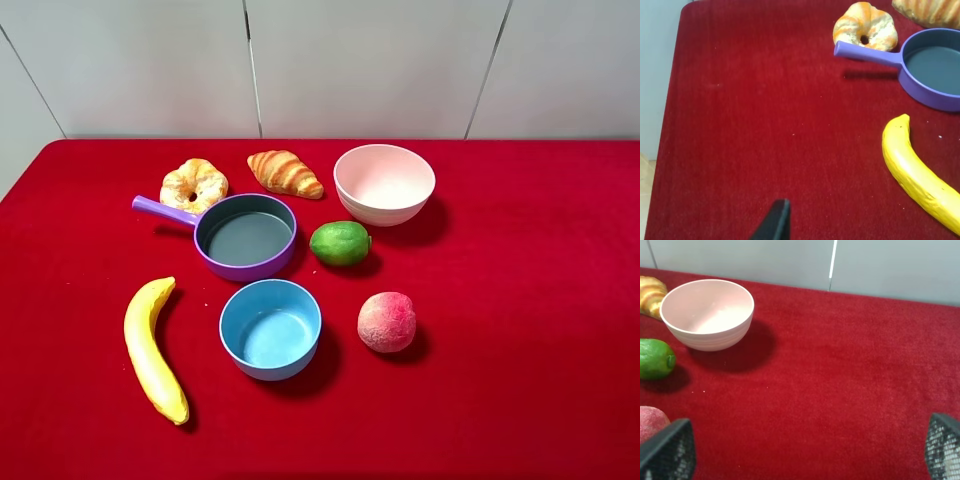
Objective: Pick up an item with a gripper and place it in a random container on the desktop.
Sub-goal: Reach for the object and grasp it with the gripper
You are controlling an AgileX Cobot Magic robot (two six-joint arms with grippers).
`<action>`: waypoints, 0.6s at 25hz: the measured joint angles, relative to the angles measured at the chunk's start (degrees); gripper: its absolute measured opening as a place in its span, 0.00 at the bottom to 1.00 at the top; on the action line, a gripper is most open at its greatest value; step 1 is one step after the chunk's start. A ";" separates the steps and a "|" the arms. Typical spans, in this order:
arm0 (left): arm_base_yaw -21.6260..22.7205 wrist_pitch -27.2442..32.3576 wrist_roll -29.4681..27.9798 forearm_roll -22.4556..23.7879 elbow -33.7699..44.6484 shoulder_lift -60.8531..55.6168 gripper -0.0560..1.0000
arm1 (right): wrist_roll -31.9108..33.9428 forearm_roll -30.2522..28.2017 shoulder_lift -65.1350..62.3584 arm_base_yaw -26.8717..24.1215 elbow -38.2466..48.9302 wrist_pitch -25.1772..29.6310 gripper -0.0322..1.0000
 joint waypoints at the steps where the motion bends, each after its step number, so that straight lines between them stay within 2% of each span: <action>1: 0.00 0.00 0.00 0.00 0.00 0.00 0.99 | 0.00 0.00 0.00 0.00 0.00 0.00 0.70; 15: 0.00 0.00 0.00 0.00 0.00 0.00 0.99 | 0.00 0.00 0.00 0.00 0.00 0.00 0.70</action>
